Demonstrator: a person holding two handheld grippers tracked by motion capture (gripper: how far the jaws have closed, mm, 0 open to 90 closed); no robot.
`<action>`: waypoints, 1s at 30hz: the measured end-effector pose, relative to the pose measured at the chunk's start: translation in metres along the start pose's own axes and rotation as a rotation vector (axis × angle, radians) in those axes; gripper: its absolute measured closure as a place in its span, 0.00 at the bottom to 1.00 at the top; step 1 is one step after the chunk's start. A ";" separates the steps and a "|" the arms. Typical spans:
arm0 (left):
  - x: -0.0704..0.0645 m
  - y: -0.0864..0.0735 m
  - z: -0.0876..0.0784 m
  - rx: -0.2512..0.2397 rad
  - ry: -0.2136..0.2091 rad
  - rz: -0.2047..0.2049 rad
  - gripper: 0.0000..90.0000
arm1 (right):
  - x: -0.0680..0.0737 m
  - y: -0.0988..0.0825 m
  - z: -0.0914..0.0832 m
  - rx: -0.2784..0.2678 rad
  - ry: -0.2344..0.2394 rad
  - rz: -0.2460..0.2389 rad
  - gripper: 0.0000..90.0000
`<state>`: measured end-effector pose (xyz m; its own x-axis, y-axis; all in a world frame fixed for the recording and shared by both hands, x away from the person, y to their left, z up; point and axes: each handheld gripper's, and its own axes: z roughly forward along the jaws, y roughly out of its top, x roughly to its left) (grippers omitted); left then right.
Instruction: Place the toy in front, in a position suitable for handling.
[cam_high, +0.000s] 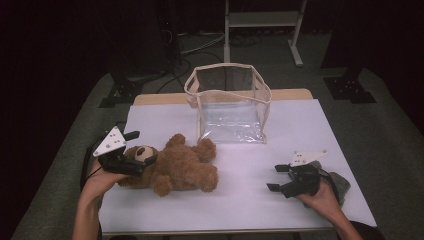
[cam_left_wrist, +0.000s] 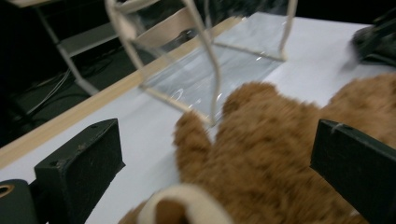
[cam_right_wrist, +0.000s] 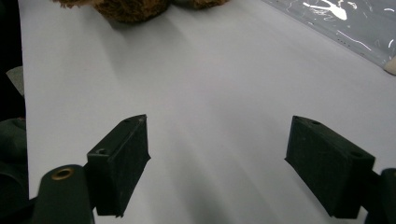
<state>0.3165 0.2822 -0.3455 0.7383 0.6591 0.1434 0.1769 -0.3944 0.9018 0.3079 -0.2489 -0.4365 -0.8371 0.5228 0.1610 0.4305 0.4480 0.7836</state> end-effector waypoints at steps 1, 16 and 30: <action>0.002 -0.003 -0.001 0.008 0.008 -0.008 0.02 | 0.000 0.000 0.000 -0.001 0.001 -0.001 0.22; 0.021 -0.045 0.008 0.062 0.025 -0.085 0.07 | 0.006 0.004 0.007 0.013 0.016 -0.026 0.22; 0.017 -0.055 0.012 0.073 0.006 -0.126 0.29 | 0.032 0.031 0.022 -0.025 0.149 -0.081 0.21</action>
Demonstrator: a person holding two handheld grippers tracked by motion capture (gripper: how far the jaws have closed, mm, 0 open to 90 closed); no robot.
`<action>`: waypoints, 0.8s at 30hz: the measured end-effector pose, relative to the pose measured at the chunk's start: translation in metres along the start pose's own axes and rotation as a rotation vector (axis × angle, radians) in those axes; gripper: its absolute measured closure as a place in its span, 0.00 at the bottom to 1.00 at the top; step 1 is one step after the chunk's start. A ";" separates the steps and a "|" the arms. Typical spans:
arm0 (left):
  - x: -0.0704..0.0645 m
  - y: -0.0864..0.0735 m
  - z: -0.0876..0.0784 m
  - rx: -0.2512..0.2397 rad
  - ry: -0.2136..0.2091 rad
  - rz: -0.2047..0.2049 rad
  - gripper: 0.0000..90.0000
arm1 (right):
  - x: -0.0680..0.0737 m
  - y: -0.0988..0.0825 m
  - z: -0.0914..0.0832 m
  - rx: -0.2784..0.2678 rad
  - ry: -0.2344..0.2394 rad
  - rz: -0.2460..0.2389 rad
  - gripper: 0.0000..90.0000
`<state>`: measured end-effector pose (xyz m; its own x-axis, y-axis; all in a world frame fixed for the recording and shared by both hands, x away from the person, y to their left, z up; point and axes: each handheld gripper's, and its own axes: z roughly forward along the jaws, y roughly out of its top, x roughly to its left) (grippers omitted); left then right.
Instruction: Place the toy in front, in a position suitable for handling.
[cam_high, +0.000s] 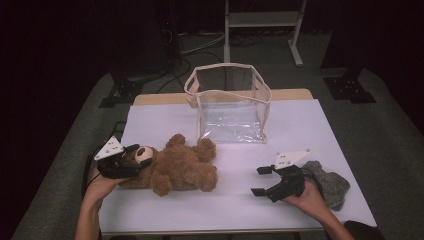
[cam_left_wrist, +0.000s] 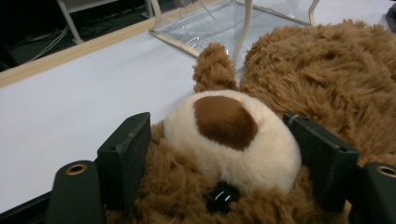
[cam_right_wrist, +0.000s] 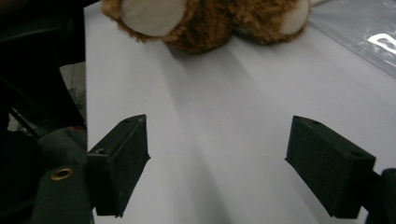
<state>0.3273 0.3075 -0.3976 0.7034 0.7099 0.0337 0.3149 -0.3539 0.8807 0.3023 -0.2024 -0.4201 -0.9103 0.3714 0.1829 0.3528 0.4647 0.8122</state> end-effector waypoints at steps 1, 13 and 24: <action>0.000 -0.001 0.000 -0.001 -0.001 0.000 0.31 | 0.003 0.008 0.004 -0.003 0.019 -0.016 0.21; -0.003 -0.004 -0.003 -0.015 0.002 0.001 0.32 | 0.028 0.069 0.053 -0.038 0.145 -0.082 0.18; -0.003 -0.005 -0.003 -0.018 0.000 -0.002 0.32 | 0.032 0.085 0.104 -0.004 0.193 -0.054 0.18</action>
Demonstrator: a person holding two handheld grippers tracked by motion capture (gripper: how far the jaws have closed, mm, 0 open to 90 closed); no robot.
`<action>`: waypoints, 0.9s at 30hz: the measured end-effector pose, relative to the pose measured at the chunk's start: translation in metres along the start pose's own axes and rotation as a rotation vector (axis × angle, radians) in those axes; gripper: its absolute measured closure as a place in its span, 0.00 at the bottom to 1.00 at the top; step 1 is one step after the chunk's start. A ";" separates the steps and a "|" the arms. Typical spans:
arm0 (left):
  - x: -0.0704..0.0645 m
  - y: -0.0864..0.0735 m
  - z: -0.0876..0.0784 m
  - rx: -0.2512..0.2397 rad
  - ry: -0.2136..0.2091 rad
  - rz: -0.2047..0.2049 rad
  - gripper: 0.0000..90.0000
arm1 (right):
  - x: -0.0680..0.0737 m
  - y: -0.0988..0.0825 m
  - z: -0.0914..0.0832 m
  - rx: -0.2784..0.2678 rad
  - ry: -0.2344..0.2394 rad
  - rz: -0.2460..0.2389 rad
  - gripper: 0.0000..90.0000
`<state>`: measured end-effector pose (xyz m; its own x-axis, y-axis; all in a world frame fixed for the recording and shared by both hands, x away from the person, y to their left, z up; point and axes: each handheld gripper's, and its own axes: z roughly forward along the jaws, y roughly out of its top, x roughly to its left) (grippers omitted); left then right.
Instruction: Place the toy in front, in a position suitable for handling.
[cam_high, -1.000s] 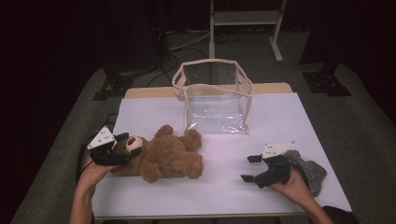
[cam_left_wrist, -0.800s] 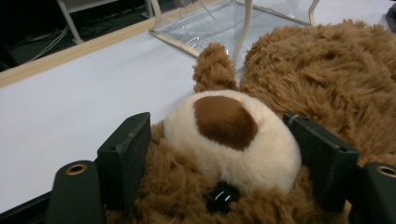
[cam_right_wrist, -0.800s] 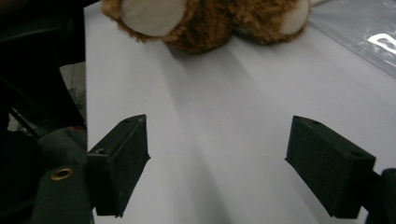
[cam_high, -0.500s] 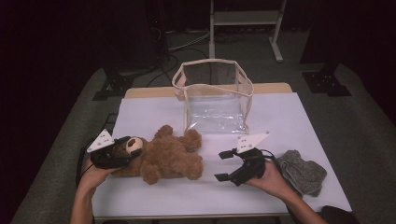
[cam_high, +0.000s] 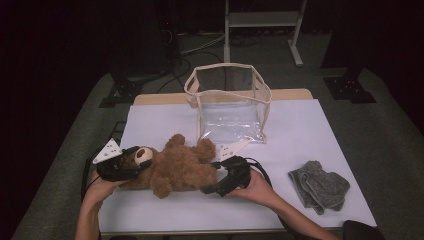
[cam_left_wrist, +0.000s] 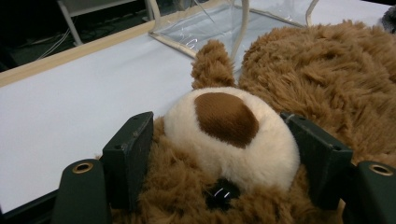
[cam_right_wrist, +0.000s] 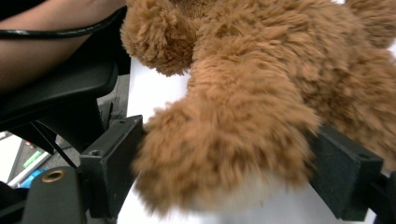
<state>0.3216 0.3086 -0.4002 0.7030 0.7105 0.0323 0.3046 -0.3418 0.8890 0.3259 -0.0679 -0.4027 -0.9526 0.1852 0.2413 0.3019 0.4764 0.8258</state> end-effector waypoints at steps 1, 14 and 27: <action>0.000 0.000 0.000 0.001 0.000 0.000 0.32 | -0.001 0.001 0.004 0.010 -0.001 -0.010 0.18; -0.003 0.005 -0.001 -0.001 0.025 0.008 0.35 | -0.007 0.004 0.009 0.053 0.002 -0.007 0.47; -0.012 0.025 -0.007 -0.010 0.037 0.068 0.37 | 0.001 0.023 -0.012 0.035 -0.025 -0.074 0.57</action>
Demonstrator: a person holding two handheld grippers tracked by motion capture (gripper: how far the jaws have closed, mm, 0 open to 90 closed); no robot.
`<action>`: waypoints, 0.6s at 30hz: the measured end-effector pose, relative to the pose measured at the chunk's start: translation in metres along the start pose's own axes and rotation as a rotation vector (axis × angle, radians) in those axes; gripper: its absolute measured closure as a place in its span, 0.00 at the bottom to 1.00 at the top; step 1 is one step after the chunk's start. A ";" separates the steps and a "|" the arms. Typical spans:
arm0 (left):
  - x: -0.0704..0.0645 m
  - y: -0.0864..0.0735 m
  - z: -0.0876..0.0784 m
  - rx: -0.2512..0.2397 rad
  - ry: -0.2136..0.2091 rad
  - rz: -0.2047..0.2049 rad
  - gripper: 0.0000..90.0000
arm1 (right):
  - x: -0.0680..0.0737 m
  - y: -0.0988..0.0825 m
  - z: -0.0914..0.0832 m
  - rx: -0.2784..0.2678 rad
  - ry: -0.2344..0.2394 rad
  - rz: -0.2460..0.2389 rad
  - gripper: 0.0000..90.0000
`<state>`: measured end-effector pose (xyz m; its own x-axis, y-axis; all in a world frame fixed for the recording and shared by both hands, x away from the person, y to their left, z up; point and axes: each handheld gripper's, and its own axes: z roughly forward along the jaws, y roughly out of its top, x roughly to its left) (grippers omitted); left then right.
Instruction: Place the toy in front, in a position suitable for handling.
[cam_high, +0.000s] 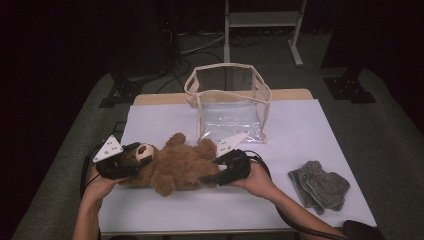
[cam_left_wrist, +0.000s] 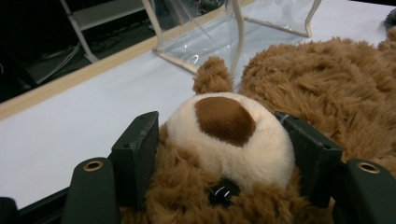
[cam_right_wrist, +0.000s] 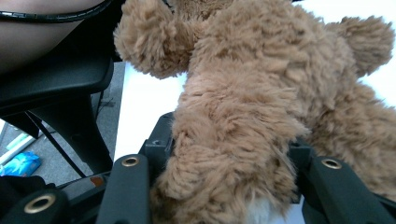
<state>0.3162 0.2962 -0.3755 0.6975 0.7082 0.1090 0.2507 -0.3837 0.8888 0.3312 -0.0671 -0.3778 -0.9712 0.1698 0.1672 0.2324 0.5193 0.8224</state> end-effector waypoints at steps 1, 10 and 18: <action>-0.001 0.002 0.000 -0.001 0.001 0.005 0.38 | 0.001 0.002 -0.003 -0.005 -0.004 -0.006 0.57; -0.008 0.013 0.007 0.015 -0.047 0.019 0.49 | 0.005 0.005 -0.017 0.004 -0.016 -0.033 0.57; -0.005 -0.002 0.019 0.102 -0.101 0.004 0.22 | 0.011 -0.020 -0.001 0.043 0.021 -0.014 0.58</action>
<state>0.3248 0.2820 -0.3858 0.7615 0.6452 0.0623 0.3112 -0.4483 0.8380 0.3156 -0.0762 -0.3918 -0.9751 0.1451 0.1676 0.2205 0.5567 0.8009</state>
